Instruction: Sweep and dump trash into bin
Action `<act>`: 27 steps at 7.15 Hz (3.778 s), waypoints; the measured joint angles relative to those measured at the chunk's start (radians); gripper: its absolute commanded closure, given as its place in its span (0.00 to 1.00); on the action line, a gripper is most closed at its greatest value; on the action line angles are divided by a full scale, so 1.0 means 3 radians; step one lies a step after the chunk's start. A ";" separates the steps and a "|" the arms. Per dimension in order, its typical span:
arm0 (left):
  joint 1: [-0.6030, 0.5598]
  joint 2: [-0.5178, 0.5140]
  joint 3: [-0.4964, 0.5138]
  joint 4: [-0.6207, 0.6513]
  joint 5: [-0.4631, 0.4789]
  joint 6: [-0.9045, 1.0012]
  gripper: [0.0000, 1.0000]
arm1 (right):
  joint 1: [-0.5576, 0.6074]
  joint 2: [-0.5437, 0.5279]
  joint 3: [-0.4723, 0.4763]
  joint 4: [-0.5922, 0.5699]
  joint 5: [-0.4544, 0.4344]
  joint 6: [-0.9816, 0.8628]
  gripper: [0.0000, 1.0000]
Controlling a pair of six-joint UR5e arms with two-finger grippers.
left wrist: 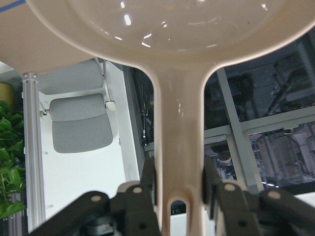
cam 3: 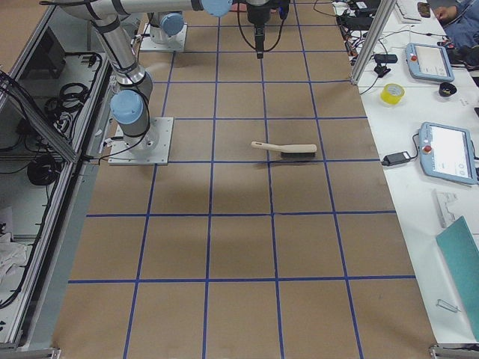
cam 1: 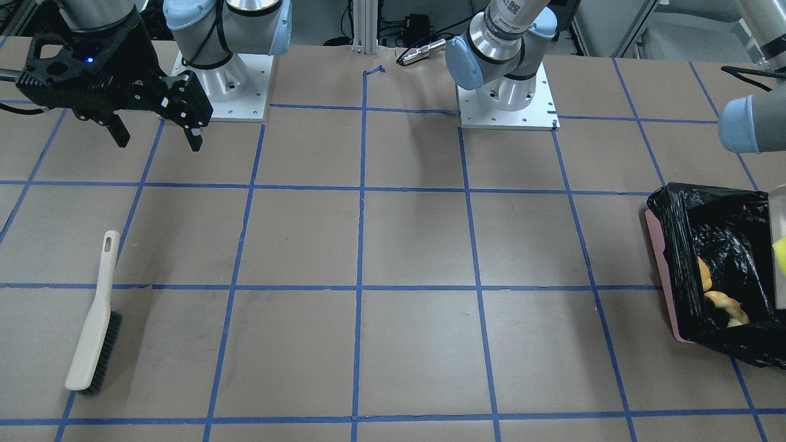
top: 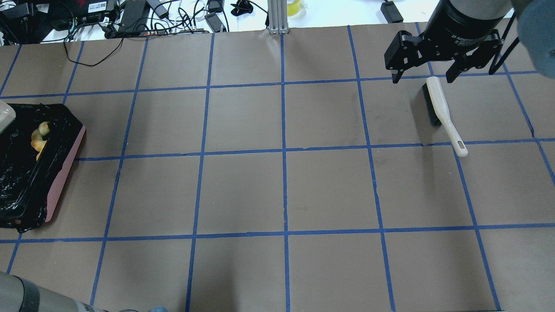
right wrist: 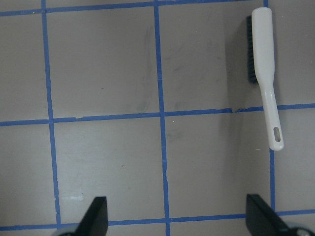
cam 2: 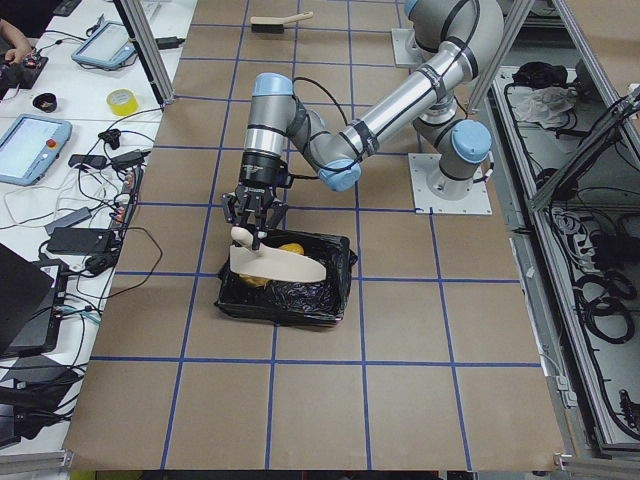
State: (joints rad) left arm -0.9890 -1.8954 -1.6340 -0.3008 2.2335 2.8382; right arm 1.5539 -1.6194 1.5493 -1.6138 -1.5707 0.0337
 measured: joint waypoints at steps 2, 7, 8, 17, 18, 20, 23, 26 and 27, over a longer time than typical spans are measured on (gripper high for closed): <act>0.0088 0.0004 0.0042 -0.0035 -0.0287 0.0003 1.00 | 0.0000 0.0003 0.0000 0.0000 0.0002 0.0000 0.00; 0.0348 0.0251 0.0178 -0.0974 -0.1201 -0.0444 1.00 | 0.0000 0.0003 0.0000 0.0000 0.0000 0.0000 0.00; 0.0380 0.0307 0.0206 -0.1234 -0.1373 -0.0561 1.00 | 0.0000 0.0003 0.0000 0.0000 0.0000 0.0000 0.00; 0.0345 0.0050 0.0346 -0.3868 -0.2861 -0.2898 1.00 | 0.0000 0.0004 0.0000 0.0000 -0.0005 -0.0067 0.00; 0.0329 -0.0023 0.0358 -0.3977 -0.2858 -0.2952 1.00 | 0.0000 0.0004 -0.0001 0.0000 -0.0002 -0.0070 0.00; 0.0328 0.0020 0.0562 -0.4063 -0.2647 -0.2905 1.00 | 0.0000 0.0005 -0.0005 0.0000 0.0000 -0.0071 0.00; 0.0565 0.0031 0.1062 -0.4029 -0.1970 -0.2279 1.00 | 0.0000 0.0005 -0.0003 0.0000 0.0000 -0.0072 0.00; 0.1001 -0.0096 0.1172 -0.3050 -0.1112 -0.1244 1.00 | 0.0000 0.0007 -0.0001 0.0000 -0.0005 -0.0072 0.00; 0.1023 -0.0132 0.1169 -0.2683 -0.0789 -0.1066 1.00 | 0.0000 0.0007 0.0000 0.0000 -0.0005 -0.0072 0.00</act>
State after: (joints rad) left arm -0.6822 -1.9352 -1.2833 -1.1058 1.9968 2.5184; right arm 1.5539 -1.6172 1.5492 -1.6138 -1.5722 0.0123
